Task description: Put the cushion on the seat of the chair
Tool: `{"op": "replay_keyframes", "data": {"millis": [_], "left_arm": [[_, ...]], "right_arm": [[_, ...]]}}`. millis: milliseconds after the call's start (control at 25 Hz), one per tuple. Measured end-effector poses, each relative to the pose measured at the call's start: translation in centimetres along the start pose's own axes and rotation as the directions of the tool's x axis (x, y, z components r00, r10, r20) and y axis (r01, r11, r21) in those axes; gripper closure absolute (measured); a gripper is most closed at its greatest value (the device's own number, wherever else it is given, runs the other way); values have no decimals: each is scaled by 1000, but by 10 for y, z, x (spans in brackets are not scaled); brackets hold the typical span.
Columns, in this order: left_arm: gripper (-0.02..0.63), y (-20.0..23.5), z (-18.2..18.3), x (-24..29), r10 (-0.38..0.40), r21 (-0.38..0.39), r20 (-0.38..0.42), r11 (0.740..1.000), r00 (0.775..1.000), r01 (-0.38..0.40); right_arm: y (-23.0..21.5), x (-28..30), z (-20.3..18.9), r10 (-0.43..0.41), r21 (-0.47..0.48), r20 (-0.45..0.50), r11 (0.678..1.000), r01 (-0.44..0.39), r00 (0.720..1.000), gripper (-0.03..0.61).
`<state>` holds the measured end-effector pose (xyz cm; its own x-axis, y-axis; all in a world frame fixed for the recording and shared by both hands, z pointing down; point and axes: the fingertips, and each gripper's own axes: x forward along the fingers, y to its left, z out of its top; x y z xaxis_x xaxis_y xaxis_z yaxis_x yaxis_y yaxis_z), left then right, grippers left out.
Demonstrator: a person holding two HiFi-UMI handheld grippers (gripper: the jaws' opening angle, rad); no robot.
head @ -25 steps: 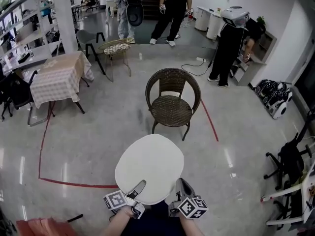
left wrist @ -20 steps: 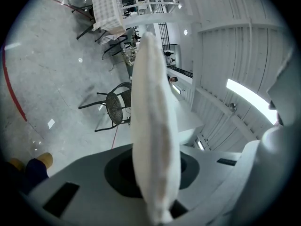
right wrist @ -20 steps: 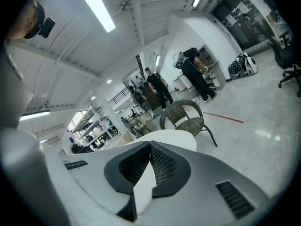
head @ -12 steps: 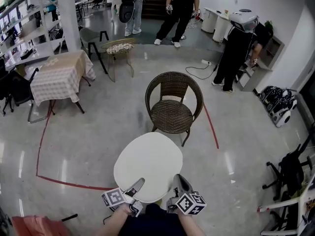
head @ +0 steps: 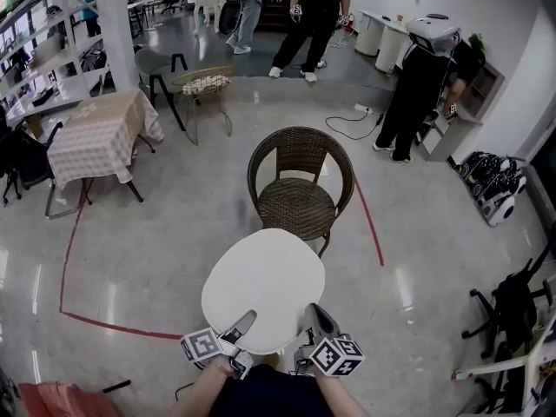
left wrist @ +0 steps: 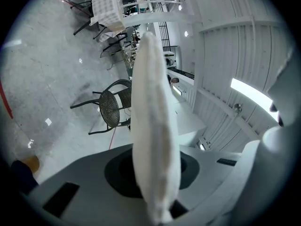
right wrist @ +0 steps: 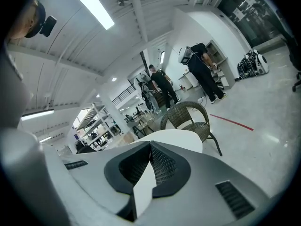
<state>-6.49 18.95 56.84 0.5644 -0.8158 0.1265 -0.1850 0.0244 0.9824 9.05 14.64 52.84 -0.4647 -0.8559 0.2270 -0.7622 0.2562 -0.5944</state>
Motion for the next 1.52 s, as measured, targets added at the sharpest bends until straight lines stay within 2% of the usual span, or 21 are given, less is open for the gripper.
{"op": "replay_keyframes", "data": {"millis": [80,320,440,600,760,920,1120,1240,1520], "left_arm": [[534,3,-2,10,23,-26,-2,999,1000,-23],[534,0,-5,29,-8,-6,-1,1000,1000,8],[534,2,-6,30,-1,-29,6,1000,1000,1],[534,-1,-3,38,-37,-37,21,999,999,38],[534,2,-6,35,39,-44,4,998,999,-39],[534,-4,-6,42,-9,-24,-1,1000,1000,8],[534,-2,-4,44,53,-32,-9,998,999,-53],[534,-3,0,50,18,-19,-5,1000,1000,-19],[534,3,7,69,44,-37,-25,998,999,-45]], "right_arm": [[-10,2,7,-8,14,5,1000,8,1000,551],[-27,6,16,-12,29,15,1000,11,1000,551],[-29,6,16,-2,25,9,1000,2,1000,551],[-36,2,24,-18,33,30,999,17,999,551],[-40,0,27,-33,49,43,998,30,999,551],[-39,0,25,-26,38,37,999,24,999,551],[-39,4,27,-16,38,28,999,15,999,551],[-40,8,28,-14,40,32,999,13,999,551],[-51,25,41,-22,50,53,999,20,998,551]]}}
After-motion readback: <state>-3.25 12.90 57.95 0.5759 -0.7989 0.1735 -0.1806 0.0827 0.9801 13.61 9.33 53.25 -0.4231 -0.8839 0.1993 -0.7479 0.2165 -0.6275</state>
